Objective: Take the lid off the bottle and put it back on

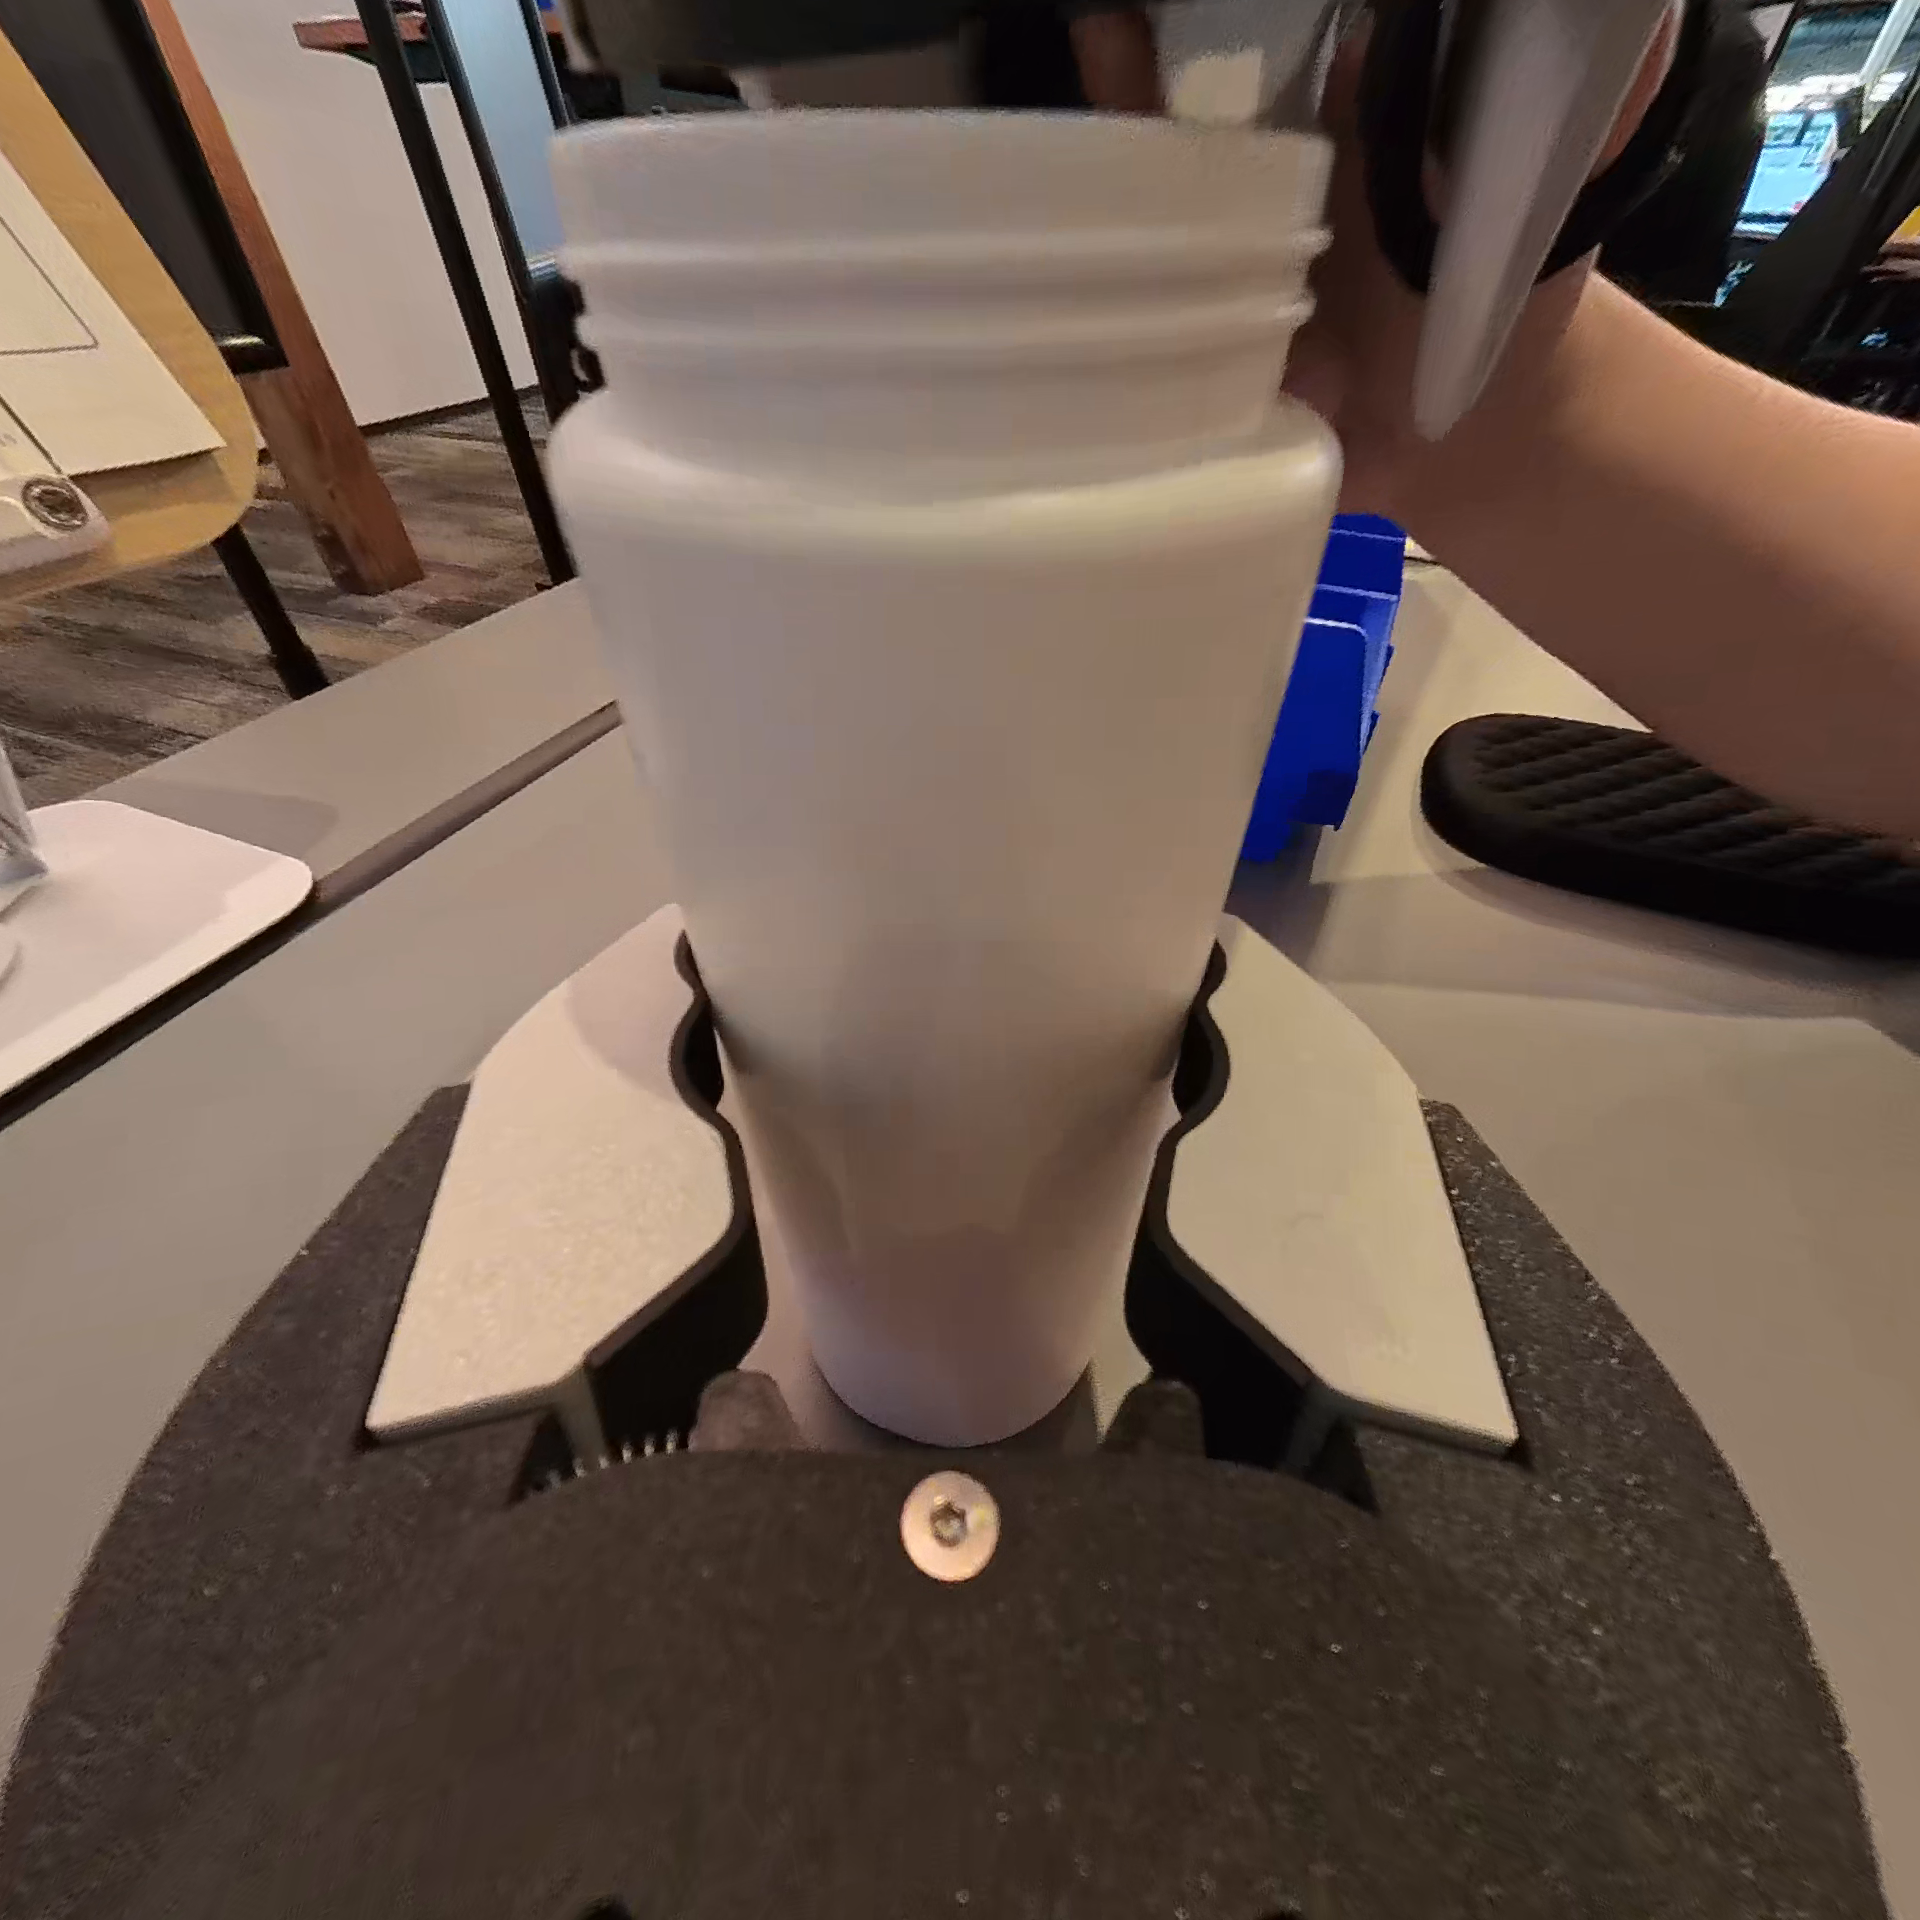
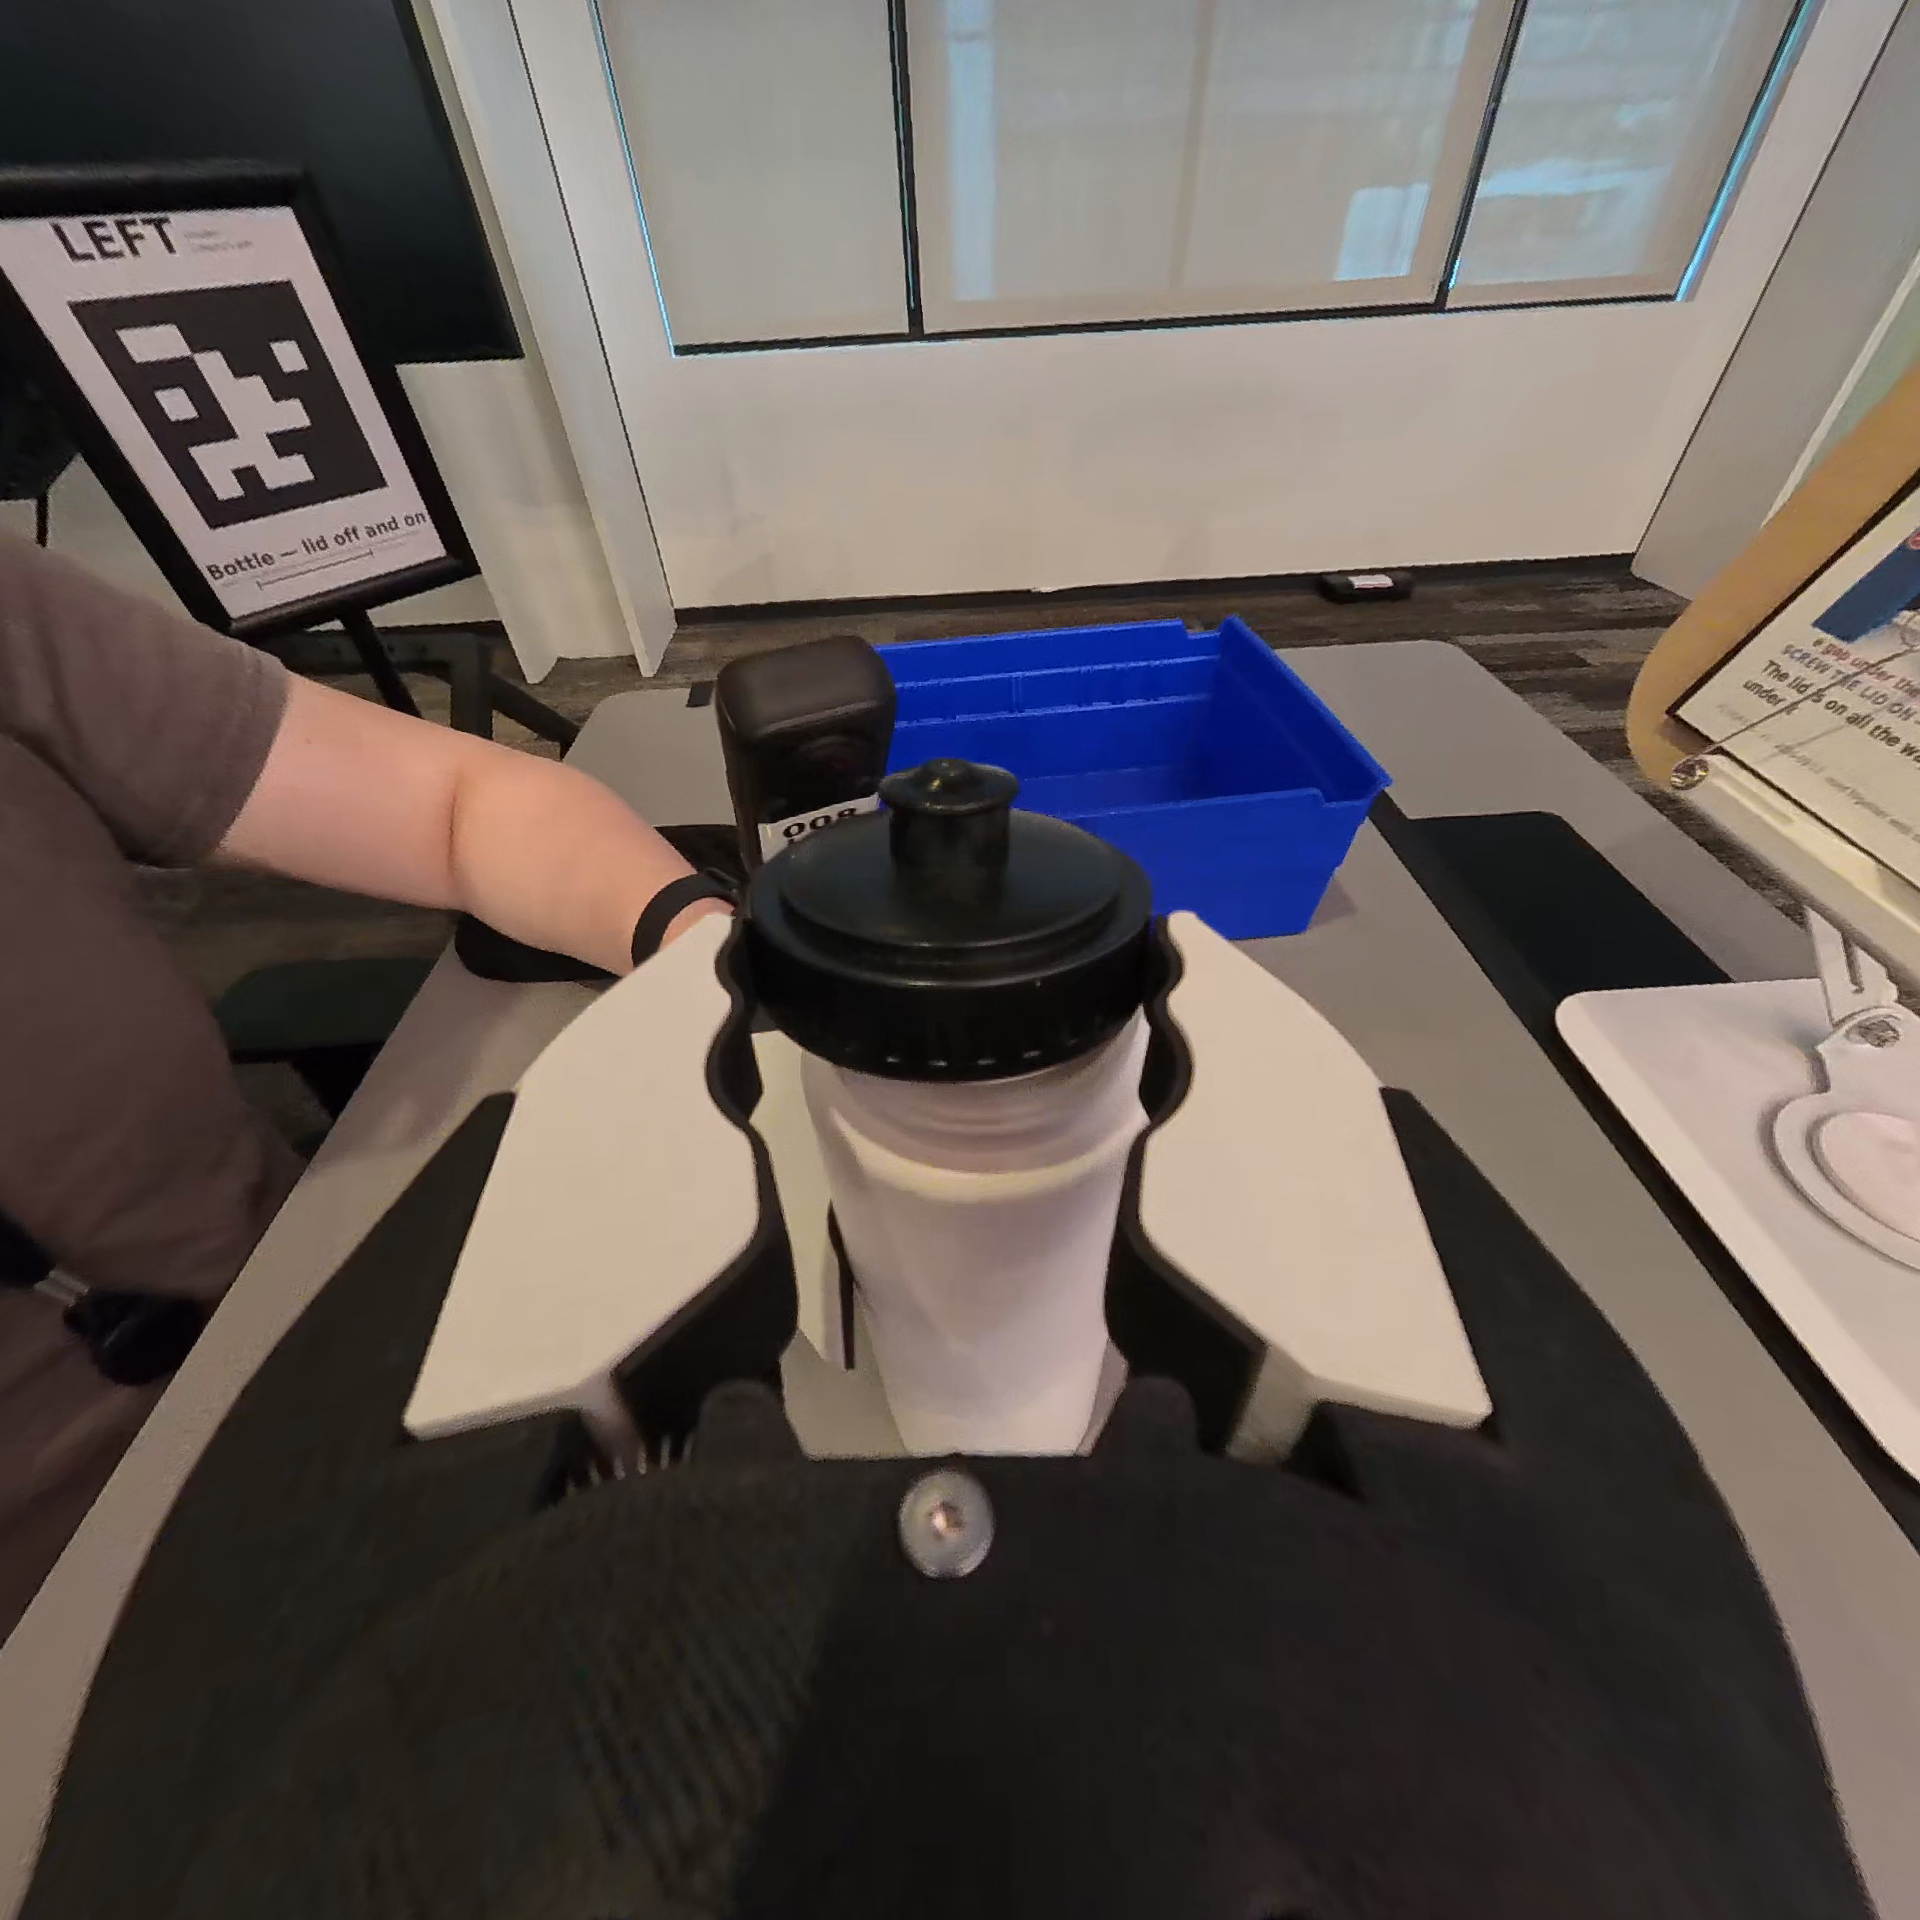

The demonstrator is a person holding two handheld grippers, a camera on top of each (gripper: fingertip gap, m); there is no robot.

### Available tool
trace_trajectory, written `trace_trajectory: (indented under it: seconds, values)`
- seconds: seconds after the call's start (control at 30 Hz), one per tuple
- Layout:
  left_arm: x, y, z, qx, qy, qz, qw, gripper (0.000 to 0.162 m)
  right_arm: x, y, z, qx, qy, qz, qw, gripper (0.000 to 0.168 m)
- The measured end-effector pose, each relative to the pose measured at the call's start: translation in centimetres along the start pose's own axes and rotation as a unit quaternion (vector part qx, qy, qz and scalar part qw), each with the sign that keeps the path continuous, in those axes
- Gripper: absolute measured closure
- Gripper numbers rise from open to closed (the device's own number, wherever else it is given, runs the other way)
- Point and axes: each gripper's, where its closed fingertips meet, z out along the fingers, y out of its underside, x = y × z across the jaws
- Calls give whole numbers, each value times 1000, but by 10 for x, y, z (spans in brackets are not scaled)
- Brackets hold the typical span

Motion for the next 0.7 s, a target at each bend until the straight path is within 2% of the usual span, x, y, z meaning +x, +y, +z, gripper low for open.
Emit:
trace_trajectory:
  seconds: [0.23,0.7]
  values:
    - [4,0,-1,9,14,1,1000,75,-2,5,2,0,-27,-8,1000,95]
    - [3,1,0,3,17,-2,1000,75,3,18,6,-43,-27,-36,998,95]
